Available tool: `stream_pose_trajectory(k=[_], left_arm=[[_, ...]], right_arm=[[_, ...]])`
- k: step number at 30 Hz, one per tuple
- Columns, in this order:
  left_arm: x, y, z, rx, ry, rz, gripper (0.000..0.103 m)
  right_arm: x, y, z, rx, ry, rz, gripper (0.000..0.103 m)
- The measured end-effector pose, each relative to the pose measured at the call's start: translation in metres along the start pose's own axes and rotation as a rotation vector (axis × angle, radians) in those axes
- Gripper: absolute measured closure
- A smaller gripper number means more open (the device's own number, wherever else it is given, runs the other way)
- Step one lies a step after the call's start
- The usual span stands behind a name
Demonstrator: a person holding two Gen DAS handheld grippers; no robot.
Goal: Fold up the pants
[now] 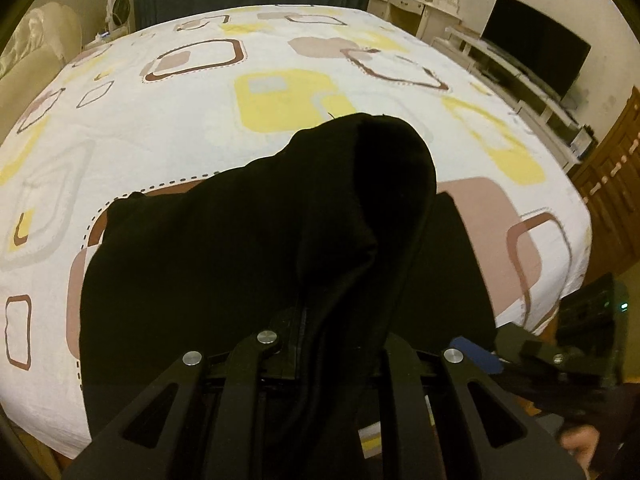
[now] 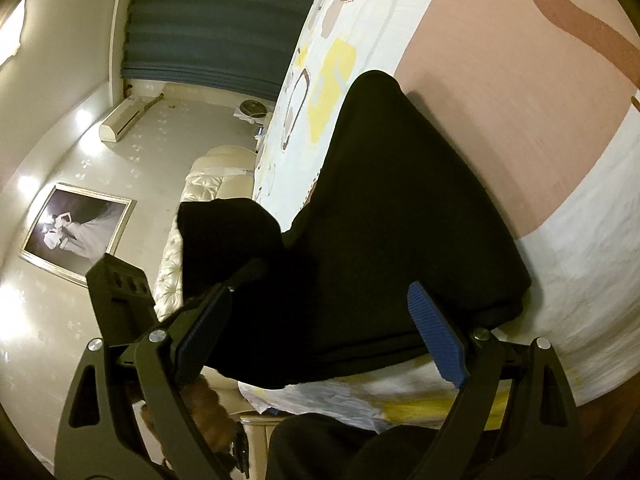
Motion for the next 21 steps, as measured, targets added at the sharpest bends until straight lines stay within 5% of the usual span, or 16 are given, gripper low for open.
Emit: stream_pose_trajectory(k=[21], left_arm=[[-0.015,-0.011,-0.028,0.157,-0.002,-0.098,0.089]], right_arm=[[0.003,-0.004,0.002,0.062,-0.011,-0.051,0.013]])
Point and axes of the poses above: each gripper's, at about its wrist camera, not at the fingertips, and z roughly against the way its jaws point, y to its left, x to its top, the point moved 9 cm from there along -z, roughly the way its jaws point, and after that the axes turned 2 degrees about -x, right-handed, at the moved point
